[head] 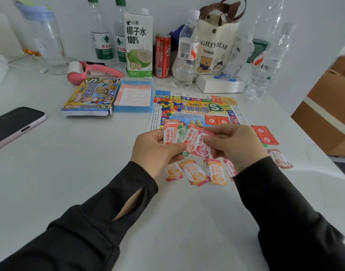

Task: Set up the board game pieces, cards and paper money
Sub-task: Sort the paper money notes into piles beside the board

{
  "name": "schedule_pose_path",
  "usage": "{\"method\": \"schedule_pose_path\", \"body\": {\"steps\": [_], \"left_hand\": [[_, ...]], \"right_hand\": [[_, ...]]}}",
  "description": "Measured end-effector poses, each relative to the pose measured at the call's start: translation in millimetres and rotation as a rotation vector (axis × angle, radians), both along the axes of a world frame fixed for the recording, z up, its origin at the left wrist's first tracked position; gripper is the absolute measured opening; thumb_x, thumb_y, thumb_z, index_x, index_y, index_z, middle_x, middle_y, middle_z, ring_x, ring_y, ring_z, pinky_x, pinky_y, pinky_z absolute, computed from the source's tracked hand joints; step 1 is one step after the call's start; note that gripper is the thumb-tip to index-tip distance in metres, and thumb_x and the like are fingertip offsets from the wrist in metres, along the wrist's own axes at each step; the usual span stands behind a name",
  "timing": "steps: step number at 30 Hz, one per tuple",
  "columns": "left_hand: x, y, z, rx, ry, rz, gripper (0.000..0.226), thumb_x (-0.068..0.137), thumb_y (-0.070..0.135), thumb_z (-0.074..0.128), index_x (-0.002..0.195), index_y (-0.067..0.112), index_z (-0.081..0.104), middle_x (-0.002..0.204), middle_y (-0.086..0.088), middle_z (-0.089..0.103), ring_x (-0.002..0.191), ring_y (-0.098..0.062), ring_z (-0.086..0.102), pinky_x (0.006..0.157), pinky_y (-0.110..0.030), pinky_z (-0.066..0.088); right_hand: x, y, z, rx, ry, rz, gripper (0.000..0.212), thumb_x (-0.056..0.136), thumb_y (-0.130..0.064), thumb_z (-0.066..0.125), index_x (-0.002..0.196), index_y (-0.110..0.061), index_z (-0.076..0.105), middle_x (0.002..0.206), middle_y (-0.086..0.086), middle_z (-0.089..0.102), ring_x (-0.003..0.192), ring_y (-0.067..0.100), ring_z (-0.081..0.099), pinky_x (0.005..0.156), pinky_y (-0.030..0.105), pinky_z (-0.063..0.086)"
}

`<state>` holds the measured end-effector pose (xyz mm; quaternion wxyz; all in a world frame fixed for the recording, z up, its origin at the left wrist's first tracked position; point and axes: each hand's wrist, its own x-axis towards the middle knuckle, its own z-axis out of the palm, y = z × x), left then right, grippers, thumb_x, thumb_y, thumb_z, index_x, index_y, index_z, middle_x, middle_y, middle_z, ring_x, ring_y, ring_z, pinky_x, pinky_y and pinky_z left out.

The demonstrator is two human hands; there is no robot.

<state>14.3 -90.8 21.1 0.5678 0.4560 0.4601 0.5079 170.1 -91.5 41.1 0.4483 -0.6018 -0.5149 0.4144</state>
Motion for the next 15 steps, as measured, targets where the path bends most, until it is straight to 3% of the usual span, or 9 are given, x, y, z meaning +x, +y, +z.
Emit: {"method": "schedule_pose_path", "body": {"steps": [6,15], "left_hand": [[-0.3,0.7,-0.5,-0.010,-0.026,0.053,0.026,0.076,-0.001,0.069,0.072,0.024,0.062,0.068,0.011,0.067,0.056,-0.007,0.067,0.045,-0.015,0.050],[0.8,-0.9,-0.1,-0.007,0.009,-0.012,0.024,0.075,0.002,0.070,0.075,0.024,0.062,0.071,0.009,0.067,0.058,-0.008,0.068,0.048,-0.017,0.053]], "right_hand": [[5.7,1.6,2.6,0.002,0.010,-0.023,0.020,0.080,0.002,0.066,0.077,-0.018,0.064,0.043,-0.005,0.058,0.041,0.008,0.052,0.051,0.023,0.050],[-2.9,0.6,-2.7,-0.012,0.030,0.066,0.015,0.078,0.000,0.069,0.078,-0.014,0.062,0.051,0.003,0.062,0.042,0.012,0.054,0.055,0.029,0.054]]}}
